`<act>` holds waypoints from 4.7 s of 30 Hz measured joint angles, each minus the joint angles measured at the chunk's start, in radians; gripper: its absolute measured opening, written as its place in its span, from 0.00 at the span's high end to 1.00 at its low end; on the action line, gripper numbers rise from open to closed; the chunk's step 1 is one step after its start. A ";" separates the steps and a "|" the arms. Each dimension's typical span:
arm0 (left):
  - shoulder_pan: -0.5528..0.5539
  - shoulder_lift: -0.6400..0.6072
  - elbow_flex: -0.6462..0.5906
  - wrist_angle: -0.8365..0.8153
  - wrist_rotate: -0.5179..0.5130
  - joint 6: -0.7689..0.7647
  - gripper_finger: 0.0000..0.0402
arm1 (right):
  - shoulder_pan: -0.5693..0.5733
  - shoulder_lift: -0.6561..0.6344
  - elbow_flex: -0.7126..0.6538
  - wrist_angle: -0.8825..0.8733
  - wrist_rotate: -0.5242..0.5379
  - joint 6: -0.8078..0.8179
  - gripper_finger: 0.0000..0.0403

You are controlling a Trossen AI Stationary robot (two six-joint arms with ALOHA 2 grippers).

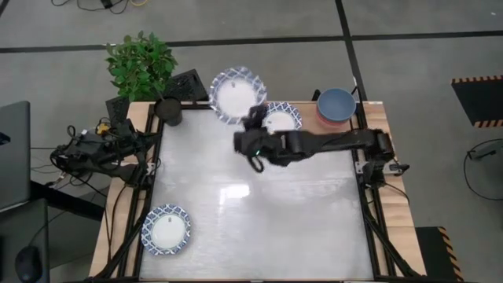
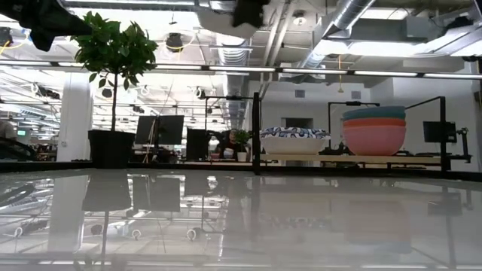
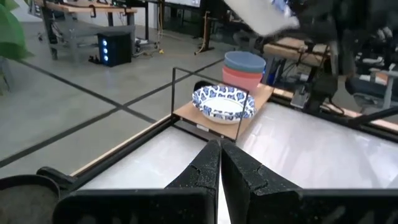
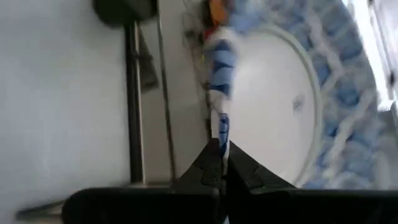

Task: Place and stack bowls onto a shelf
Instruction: Stack the top blue pattern bowl on top of the other blue pattern bowl on the shelf, then stack the blue pattern bowl on top of the other blue pattern bowl on the shelf

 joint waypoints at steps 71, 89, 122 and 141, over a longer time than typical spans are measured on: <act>0.000 -0.001 0.000 0.001 0.000 -0.001 1.00 | -0.346 -0.295 -0.634 -0.109 -0.698 0.502 0.46; 0.000 0.000 0.000 0.001 -0.001 -0.002 1.00 | -0.061 -0.234 -0.540 0.362 -0.871 0.683 0.41; -0.090 0.947 0.000 -0.145 0.932 -0.280 0.78 | -0.007 -0.100 -0.371 0.166 -0.863 0.652 0.41; -0.170 1.167 0.000 -0.114 0.933 -0.221 0.49 | -0.006 -0.099 -0.375 0.144 -0.864 0.660 0.41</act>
